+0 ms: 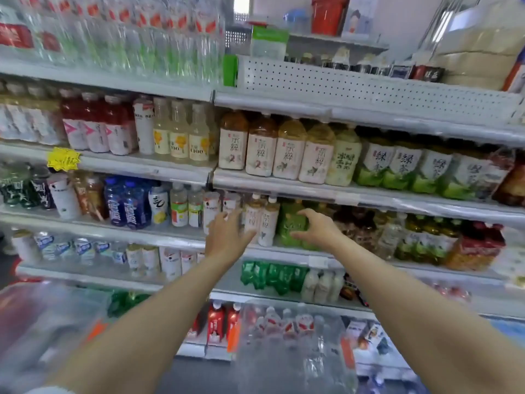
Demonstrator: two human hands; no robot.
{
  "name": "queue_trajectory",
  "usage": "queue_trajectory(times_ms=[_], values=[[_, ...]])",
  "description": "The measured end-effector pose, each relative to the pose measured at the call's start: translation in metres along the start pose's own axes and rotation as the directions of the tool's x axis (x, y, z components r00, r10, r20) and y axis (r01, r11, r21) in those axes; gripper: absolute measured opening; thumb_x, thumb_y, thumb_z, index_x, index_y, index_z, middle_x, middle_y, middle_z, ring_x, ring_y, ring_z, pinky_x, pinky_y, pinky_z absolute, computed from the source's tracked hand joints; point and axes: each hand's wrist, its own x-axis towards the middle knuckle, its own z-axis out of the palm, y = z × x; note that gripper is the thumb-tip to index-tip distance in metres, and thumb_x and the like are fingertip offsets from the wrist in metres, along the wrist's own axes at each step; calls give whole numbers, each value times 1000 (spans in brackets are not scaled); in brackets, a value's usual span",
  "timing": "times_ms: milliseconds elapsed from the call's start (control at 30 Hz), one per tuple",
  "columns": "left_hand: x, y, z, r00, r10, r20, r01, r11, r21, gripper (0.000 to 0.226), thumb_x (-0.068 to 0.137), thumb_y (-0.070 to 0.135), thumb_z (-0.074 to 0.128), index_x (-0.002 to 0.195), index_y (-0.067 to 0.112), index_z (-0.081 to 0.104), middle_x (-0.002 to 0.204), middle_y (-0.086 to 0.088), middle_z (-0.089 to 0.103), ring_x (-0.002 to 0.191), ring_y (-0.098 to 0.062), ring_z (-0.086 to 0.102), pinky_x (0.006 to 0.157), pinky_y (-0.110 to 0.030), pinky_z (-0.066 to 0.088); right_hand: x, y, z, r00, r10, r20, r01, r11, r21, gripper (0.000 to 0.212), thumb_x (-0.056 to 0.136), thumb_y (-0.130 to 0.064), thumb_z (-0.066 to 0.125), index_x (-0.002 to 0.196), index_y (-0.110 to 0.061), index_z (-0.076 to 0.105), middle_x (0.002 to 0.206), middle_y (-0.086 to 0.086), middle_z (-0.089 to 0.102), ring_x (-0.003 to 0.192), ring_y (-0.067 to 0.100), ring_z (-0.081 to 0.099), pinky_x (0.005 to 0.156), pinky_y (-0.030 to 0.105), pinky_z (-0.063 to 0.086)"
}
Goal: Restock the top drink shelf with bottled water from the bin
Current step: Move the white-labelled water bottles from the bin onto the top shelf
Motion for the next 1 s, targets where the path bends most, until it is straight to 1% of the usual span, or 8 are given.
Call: queue_trajectory(times_ms=[133,333,433,500,533,633,800,1000], values=[[-25,-19,64,988,-129,86,134,990,-48,69,90,47,66,149,22,41,151,-14,36,139,-33,33,110,-45,38,4,52,51,987,2,161,-6,1000,20,78,89,-48,75,153,-20,40,152,8,50,134,29,52,101,35,45],[-79,-61,136,932,-322,163,333,942,-40,64,87,38,73,143,13,52,132,-21,55,129,-35,45,107,-34,35,-2,120,134,921,85,381,-130,987,95,70,92,-44,72,151,-20,43,155,4,48,136,27,51,101,30,43],[-94,-82,163,894,-402,197,414,910,-20,57,87,37,73,136,14,57,121,-18,57,122,-34,49,94,-29,34,-5,147,167,891,117,439,-208,964,164,70,92,-49,71,149,-17,46,154,5,47,125,22,54,81,17,43],[-98,-90,175,858,-457,235,471,882,-6,61,88,43,70,141,20,53,131,-15,53,126,-33,47,99,-32,37,-10,160,179,886,168,432,-288,929,232,67,91,-49,72,145,-16,50,149,6,52,113,19,57,71,17,43],[-98,-95,185,838,-479,262,495,869,6,63,88,45,70,143,22,50,138,-15,49,130,-33,46,104,-35,37,-10,168,186,881,202,428,-334,906,259,67,89,-50,73,143,-16,52,146,7,55,116,21,58,76,22,43],[-95,-105,211,813,-469,345,507,862,-21,65,89,46,68,146,22,47,146,-16,43,135,-32,42,111,-39,35,-4,188,202,856,299,422,-446,839,310,65,89,-48,75,141,-14,56,139,9,60,121,25,60,92,31,48],[-84,-118,258,764,-417,492,512,856,-69,65,91,49,64,148,22,45,149,-13,40,137,-29,38,111,-36,32,16,209,228,777,445,446,-604,726,328,61,92,-42,74,142,-13,56,133,12,63,110,27,63,78,32,50],[-63,-138,311,659,-430,617,546,838,1,68,93,54,58,153,30,35,154,-13,36,142,-32,33,116,-42,29,52,220,264,664,584,468,-739,608,290,60,88,-44,77,137,-14,58,132,12,65,100,25,60,90,36,50]])
